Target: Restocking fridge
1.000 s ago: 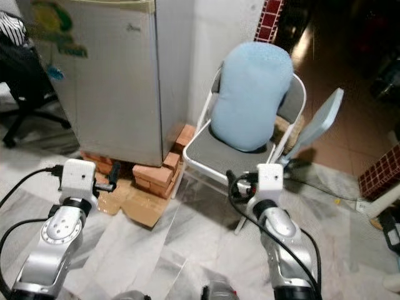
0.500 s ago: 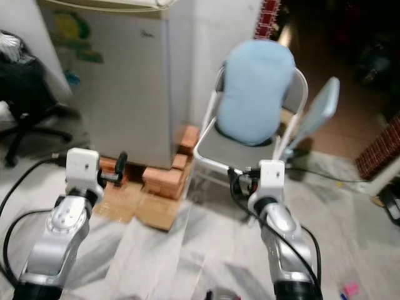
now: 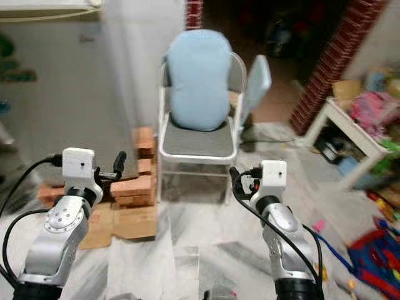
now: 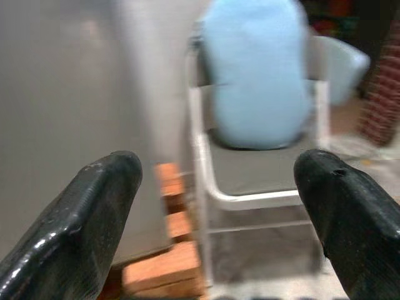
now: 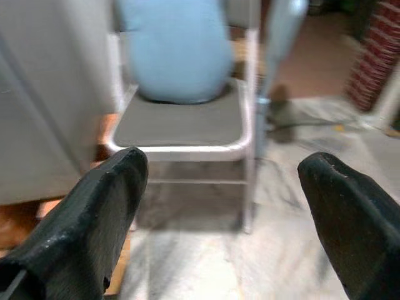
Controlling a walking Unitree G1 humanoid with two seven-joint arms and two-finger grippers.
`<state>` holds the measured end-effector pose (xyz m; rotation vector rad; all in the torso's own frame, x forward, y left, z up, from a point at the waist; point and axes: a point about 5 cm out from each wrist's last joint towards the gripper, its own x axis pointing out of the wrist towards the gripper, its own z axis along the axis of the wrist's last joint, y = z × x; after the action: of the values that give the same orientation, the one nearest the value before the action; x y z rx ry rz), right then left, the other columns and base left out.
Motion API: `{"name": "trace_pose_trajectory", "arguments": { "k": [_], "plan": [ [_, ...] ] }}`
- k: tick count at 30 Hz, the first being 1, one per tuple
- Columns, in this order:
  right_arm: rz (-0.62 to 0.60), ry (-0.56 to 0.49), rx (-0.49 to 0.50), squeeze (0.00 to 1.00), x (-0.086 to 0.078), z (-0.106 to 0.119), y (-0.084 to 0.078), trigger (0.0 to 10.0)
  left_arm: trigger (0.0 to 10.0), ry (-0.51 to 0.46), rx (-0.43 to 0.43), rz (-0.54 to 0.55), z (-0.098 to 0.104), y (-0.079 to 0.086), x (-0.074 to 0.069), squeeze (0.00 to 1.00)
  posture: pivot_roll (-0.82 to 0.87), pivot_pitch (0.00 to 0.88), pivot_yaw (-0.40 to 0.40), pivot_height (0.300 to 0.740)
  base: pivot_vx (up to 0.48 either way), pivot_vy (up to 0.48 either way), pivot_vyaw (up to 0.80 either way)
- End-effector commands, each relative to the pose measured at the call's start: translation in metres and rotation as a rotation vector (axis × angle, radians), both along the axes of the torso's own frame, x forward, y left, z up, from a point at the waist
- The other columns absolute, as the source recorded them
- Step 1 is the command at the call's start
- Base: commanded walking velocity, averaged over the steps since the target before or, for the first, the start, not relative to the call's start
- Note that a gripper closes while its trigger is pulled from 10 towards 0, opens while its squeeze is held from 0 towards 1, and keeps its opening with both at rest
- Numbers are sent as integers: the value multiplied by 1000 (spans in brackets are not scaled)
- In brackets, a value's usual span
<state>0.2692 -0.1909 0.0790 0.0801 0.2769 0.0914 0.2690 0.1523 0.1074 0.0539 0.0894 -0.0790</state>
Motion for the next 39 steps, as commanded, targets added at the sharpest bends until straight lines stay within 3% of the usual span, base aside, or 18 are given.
{"name": "trace_pose_trajectory", "arguments": {
  "k": [1,24,39],
  "plan": [
    [-9,-2,4,0,1,2,-2,10000,10000,2,-2,-27,0,-6,-2,0,-14,0,-19,740,0,476,-800],
    [-14,7,3,0,-1,4,-3,10000,10000,58,-38,-143,-7,-21,-8,0,-22,0,-24,740,0,476,-800],
    [-14,9,4,0,-1,4,-3,10000,10000,58,-36,-145,-7,-22,-8,0,-20,0,-26,740,0,476,-800]
  ]
}}
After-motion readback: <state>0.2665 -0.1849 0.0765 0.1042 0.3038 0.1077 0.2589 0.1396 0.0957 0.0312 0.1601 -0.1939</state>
